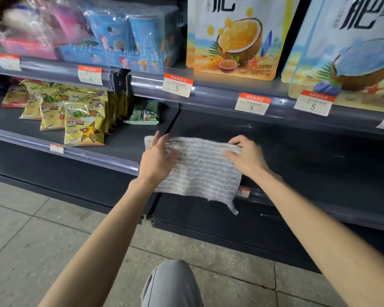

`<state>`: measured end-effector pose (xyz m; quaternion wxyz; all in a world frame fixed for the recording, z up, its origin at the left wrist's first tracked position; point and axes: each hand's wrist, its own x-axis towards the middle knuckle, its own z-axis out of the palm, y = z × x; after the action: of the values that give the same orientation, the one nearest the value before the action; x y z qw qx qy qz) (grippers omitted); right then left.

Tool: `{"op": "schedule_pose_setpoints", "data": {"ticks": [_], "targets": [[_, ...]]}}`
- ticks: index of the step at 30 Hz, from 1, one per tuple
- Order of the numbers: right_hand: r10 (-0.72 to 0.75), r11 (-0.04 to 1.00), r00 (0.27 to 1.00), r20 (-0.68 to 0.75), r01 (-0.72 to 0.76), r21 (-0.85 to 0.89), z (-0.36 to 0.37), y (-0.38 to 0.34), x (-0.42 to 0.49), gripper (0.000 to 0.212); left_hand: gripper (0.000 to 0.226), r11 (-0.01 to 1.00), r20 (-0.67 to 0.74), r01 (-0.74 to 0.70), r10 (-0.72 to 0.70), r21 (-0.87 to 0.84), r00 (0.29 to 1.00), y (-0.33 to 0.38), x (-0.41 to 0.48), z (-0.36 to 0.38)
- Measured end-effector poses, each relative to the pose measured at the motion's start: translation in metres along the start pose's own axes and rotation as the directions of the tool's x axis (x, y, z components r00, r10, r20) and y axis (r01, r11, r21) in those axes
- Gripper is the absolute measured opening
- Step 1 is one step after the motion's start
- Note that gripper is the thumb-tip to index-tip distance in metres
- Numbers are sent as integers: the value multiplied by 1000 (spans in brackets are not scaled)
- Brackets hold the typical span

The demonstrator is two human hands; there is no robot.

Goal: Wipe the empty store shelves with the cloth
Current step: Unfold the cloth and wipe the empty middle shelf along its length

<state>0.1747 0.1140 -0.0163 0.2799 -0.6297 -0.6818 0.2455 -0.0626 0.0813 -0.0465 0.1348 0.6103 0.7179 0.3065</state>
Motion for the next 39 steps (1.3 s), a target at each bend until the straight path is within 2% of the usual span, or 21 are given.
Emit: {"op": "schedule_pose_setpoints", "data": {"ticks": [1,3,6,8,10,12,14,18,20,23,27,30,34,39], "targets": [[34,991,998,50,-27,-128,8,2,0,41,71,996,88,-12,5,89,996,-3,0,8],[38,959,997,72,-16,-284,24,3,-8,50,69,985,166,-54,27,163,986,-12,-4,23],[-70,975,985,155,101,-198,41,2,-26,50,58,980,233,-36,-12,198,972,-20,-6,31],[-73,982,956,283,119,-149,51,2,-33,54,73,959,344,-50,-51,278,938,-26,1,36],[-32,959,916,400,141,-246,60,5,-33,60,100,900,473,-181,-31,396,880,-34,10,41],[4,909,885,466,191,-369,67,10,-27,65,110,861,537,-235,-51,451,842,-39,19,43],[52,880,863,503,198,-431,70,12,-19,68,104,865,552,-217,-81,453,830,-39,26,43],[112,864,843,526,179,-470,75,16,3,67,75,854,612,-223,-133,470,779,-35,46,40],[111,857,844,524,186,-480,78,20,13,64,75,878,626,-177,-164,446,763,-32,56,38],[101,842,857,506,197,-502,85,26,29,62,74,882,614,-180,-144,435,776,-31,68,46],[55,827,909,414,191,-529,93,32,53,63,73,873,522,-221,-43,434,852,-34,87,62],[-12,825,943,332,197,-530,94,36,63,64,73,873,472,-249,24,420,881,-36,95,67],[-30,829,922,386,239,-506,85,36,54,66,73,879,490,-236,3,414,872,-38,86,67],[60,888,883,465,165,-429,77,24,32,59,62,929,458,-177,9,326,889,-39,66,58]]}}
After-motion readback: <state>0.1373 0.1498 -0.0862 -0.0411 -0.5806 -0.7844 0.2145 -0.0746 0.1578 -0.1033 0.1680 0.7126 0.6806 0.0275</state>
